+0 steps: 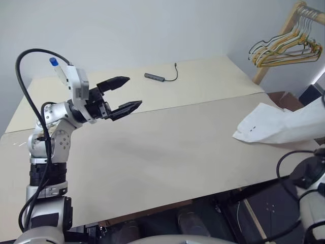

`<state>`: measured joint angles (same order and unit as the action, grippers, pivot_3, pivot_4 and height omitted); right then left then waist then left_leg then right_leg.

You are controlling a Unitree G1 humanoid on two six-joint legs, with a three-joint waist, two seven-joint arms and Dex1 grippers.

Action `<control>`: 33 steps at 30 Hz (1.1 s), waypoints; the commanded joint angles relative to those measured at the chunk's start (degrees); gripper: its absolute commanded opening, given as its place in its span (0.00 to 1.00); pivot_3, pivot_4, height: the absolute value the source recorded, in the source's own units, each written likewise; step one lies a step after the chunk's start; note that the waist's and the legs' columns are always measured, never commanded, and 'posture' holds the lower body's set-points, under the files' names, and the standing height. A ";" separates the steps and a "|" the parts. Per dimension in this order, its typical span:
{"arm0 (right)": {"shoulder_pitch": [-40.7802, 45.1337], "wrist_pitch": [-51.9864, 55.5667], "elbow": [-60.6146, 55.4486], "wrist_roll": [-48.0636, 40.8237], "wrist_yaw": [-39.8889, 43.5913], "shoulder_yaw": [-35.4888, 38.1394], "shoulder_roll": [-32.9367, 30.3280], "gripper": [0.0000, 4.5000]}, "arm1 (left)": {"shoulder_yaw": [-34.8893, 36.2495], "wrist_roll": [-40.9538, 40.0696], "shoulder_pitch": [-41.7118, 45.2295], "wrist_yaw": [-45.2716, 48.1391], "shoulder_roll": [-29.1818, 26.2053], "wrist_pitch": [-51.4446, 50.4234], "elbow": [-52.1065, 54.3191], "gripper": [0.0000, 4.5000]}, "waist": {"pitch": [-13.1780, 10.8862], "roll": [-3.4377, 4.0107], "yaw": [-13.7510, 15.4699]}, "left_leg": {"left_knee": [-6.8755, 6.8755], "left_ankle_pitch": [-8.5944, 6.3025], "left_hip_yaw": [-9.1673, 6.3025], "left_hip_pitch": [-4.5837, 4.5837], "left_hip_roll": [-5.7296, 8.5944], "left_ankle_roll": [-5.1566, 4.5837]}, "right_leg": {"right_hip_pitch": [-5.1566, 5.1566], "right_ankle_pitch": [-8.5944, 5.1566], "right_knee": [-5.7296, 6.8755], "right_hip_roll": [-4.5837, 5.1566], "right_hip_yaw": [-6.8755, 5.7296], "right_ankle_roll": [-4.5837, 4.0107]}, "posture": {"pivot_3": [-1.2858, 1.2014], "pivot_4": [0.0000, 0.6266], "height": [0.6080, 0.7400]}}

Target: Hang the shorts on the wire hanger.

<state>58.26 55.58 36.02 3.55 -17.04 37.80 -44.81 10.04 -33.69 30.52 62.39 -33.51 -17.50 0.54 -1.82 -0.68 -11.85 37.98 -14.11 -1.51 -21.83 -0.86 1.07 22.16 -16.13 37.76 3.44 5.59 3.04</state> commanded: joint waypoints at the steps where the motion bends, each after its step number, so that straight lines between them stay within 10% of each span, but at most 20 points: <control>1: 5.75 -7.56 8.56 -2.52 -1.14 1.02 -5.32 0.00 | 0.26 0.16 0.69 -0.24 -0.81 0.86 1.49 1.00 | -0.01 0.07 0.02 | -0.09 0.00 0.01 0.07 0.00 0.00 | -0.04 0.00 -0.06 -0.01 0.00 0.00 | 0.46 0.00 1.00; 18: 9.77 -18.53 33.60 -11.00 -2.74 -0.81 -13.00 0.00 | 1.13 -4.76 0.28 3.65 -0.85 -0.93 3.80 1.00 | -0.05 0.16 -0.03 | -0.17 0.00 0.13 0.10 -0.01 0.00 | -0.14 -0.02 -0.27 -0.05 0.08 0.02 | 0.46 0.00 1.00; 30: 9.15 -21.85 33.86 -10.31 -3.85 -7.12 -13.28 0.94 | 1.27 -6.15 -0.22 4.37 -0.66 -0.93 3.78 1.00 | -0.05 0.18 -0.04 | -0.17 0.00 0.13 0.15 0.00 0.00 | -0.20 -0.02 -0.31 -0.05 0.09 0.03 | 0.47 0.00 1.00; 33: 8.94 -23.34 32.29 -8.35 -6.86 -9.59 -12.90 1.00 | 1.37 -6.05 -0.68 4.29 -0.65 -0.77 3.92 1.00 | -0.05 0.18 0.00 | -0.17 0.00 0.13 0.14 0.00 0.00 | -0.20 -0.02 -0.32 -0.04 0.09 0.03 | 0.47 0.00 1.00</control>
<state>66.47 34.56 70.90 -5.95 -22.13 29.55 -56.75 10.18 -38.66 29.52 66.59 -33.71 -18.84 2.97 -1.87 -0.50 -11.85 37.81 -14.11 -1.39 -21.70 -0.86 1.07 21.96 -16.15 37.43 3.40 5.68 3.07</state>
